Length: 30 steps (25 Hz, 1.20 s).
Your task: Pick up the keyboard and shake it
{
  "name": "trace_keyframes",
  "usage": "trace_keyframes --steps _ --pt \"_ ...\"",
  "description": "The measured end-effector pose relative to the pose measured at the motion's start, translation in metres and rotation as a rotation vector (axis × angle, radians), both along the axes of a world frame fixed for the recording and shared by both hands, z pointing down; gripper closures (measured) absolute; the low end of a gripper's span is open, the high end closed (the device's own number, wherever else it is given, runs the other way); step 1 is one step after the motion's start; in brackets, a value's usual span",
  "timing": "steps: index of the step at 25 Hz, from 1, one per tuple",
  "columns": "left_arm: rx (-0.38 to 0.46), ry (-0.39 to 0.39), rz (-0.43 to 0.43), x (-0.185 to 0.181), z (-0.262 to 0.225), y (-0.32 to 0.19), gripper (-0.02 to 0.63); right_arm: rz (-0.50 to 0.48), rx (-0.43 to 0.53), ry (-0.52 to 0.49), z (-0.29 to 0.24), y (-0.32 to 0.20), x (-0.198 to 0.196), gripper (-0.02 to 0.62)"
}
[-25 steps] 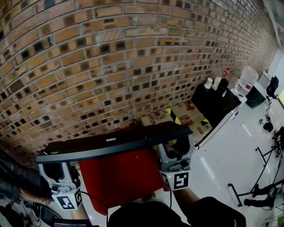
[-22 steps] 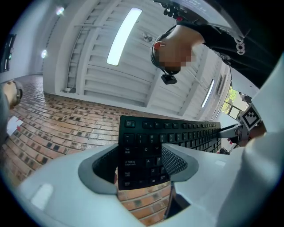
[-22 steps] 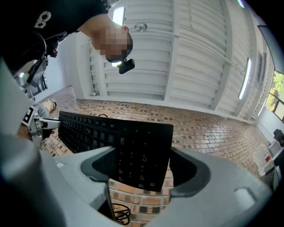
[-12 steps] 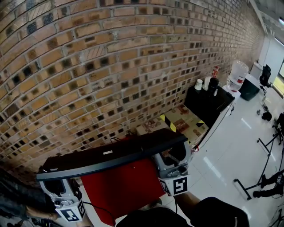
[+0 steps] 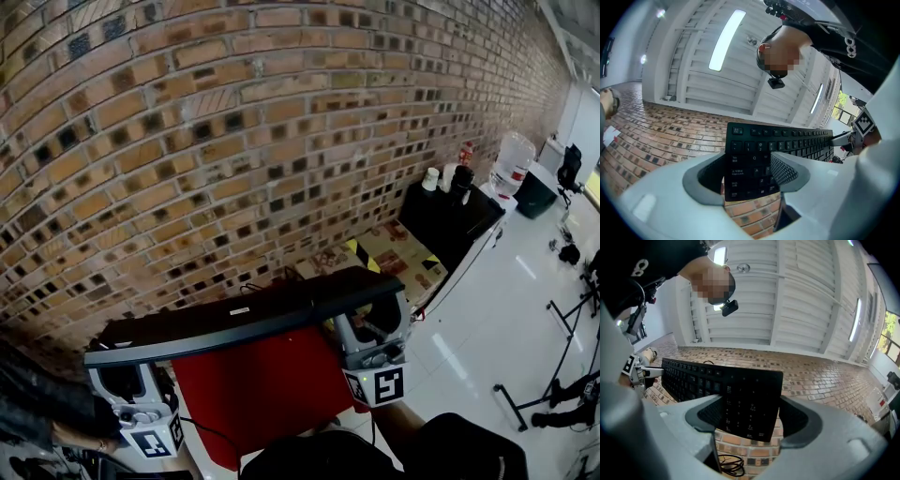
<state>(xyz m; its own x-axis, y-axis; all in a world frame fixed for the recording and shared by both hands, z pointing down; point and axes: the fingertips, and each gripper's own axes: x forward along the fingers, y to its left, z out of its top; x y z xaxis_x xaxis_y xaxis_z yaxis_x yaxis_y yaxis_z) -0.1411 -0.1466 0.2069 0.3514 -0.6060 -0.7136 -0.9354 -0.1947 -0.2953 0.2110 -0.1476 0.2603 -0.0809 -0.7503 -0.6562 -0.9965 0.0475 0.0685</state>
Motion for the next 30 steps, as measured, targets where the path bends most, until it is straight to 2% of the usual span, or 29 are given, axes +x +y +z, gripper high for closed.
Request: trace_keyframes --steps 5,10,17,23,28,30 --pt "-0.042 0.014 -0.038 -0.006 0.013 -0.006 0.299 -0.035 -0.066 0.005 0.014 -0.018 -0.004 0.247" --pt "-0.031 0.019 -0.070 -0.015 0.008 0.006 0.299 -0.081 -0.045 0.008 0.005 -0.018 -0.014 0.249" --pt "-0.205 0.087 -0.128 -0.037 0.067 -0.015 0.299 -0.144 -0.188 0.066 0.044 -0.052 -0.034 0.247" --pt "-0.164 0.101 -0.161 -0.046 0.056 0.004 0.299 -0.174 -0.130 0.080 0.025 -0.046 -0.045 0.248" --pt "-0.252 0.141 -0.182 -0.061 0.089 -0.004 0.299 -0.186 -0.272 0.114 0.059 -0.063 -0.058 0.247" --pt "-0.254 0.146 -0.183 -0.064 0.090 -0.006 0.299 -0.189 -0.273 0.122 0.058 -0.065 -0.062 0.247"
